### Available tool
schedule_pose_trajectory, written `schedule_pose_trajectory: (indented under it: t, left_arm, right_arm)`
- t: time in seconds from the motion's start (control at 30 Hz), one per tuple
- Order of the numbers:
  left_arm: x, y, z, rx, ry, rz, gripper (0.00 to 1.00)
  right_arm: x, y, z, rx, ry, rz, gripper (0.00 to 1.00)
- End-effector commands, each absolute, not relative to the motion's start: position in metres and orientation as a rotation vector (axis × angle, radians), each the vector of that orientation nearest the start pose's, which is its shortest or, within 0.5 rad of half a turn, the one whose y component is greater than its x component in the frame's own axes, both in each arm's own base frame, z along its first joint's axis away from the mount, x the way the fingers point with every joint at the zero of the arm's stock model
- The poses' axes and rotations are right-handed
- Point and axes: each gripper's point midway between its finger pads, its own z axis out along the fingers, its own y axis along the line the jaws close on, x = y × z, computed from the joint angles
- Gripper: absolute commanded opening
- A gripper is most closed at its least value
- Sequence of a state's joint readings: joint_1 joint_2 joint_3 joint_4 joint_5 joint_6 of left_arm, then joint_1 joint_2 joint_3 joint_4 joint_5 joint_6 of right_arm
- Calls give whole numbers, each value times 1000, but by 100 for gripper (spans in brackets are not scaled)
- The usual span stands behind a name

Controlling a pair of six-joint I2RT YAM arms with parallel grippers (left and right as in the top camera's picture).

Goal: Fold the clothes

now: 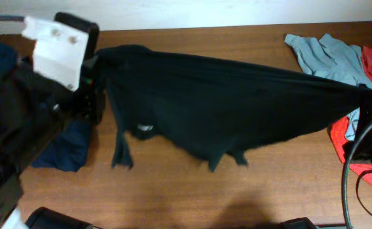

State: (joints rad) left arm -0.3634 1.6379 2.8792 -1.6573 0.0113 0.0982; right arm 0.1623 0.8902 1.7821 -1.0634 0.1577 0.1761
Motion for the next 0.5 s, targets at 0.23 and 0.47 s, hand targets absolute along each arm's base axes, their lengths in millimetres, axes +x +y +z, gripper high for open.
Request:
schedule_pose_trajectory:
  t: [0.23,0.47]
  left_arm:
    - [415,-115,425,483,2194,65,2]
    - [534,-144,289,570,2338,117,11]
  right_arm:
    - [296,13,424,132,2086,-3,4]
    - [393,28,309,106,2418,-88,4]
